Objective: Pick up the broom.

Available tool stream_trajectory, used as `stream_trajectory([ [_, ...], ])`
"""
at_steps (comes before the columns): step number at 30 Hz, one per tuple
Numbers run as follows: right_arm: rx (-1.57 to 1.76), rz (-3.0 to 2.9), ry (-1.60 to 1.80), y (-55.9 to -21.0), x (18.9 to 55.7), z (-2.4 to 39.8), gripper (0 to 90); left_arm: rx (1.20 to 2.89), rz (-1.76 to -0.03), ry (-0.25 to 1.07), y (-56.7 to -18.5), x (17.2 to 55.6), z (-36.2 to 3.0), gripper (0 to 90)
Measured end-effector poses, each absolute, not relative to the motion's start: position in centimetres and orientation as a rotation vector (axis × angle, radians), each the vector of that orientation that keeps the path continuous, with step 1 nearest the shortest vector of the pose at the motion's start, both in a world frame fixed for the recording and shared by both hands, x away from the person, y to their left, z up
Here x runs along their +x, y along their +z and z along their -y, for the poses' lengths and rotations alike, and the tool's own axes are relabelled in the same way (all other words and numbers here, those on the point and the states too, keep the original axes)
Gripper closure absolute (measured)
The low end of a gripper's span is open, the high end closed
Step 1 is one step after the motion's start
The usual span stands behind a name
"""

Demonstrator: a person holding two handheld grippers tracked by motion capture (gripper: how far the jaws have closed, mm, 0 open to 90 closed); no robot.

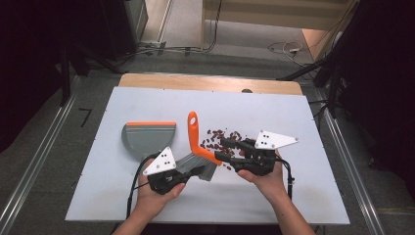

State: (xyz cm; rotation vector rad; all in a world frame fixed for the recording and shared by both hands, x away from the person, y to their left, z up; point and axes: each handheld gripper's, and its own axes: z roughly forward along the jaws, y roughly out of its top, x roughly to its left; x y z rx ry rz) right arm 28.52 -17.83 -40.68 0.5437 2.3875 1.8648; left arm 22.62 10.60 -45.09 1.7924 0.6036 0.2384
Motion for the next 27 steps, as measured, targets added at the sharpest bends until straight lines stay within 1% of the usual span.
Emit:
stream_trajectory([
  [5, 0.523, -2.487, 1.899, -41.2, 28.8, 17.7, 47.1, 1.791, -0.536, 0.18, -45.0, 22.7, -10.9, 86.0],
  [13, 0.4, -2.611, 1.939, -41.8, 28.5, 16.5, 48.7, 1.818, -0.453, 0.115, -45.1, 22.4, -10.0, 86.0],
  [15, 0.372, -2.643, 1.94, -42.0, 28.4, 16.1, 51.4, 1.822, -0.442, 0.1, -45.1, 22.4, -9.7, 86.0],
  [17, 0.364, -2.652, 1.944, -42.0, 28.3, 16.0, 52.2, 1.829, -0.437, 0.093, -45.2, 22.4, -9.6, 86.0],
  [19, 0.335, -2.687, 1.936, -42.2, 28.2, 15.7, 55.7, 1.829, -0.433, 0.081, -45.2, 22.4, -9.5, 86.0],
  [23, 0.335, -2.695, 1.943, -42.3, 28.2, 15.6, 58.7, 1.821, -0.425, 0.055, -45.3, 22.5, -9.5, 85.9],
  [24, 0.34, -2.698, 1.961, -42.4, 28.2, 15.7, 61.9, 1.822, -0.421, 0.047, -45.3, 22.5, -9.6, 86.0],
  [25, 0.34, -2.698, 1.961, -42.4, 28.2, 15.7, 61.9, 1.821, -0.416, 0.04, -45.3, 22.6, -9.6, 86.0],
  [27, 0.328, -2.708, 1.969, -42.4, 28.3, 15.8, 66.8, 1.819, -0.401, 0.016, -45.4, 22.6, -9.7, 86.0],
])
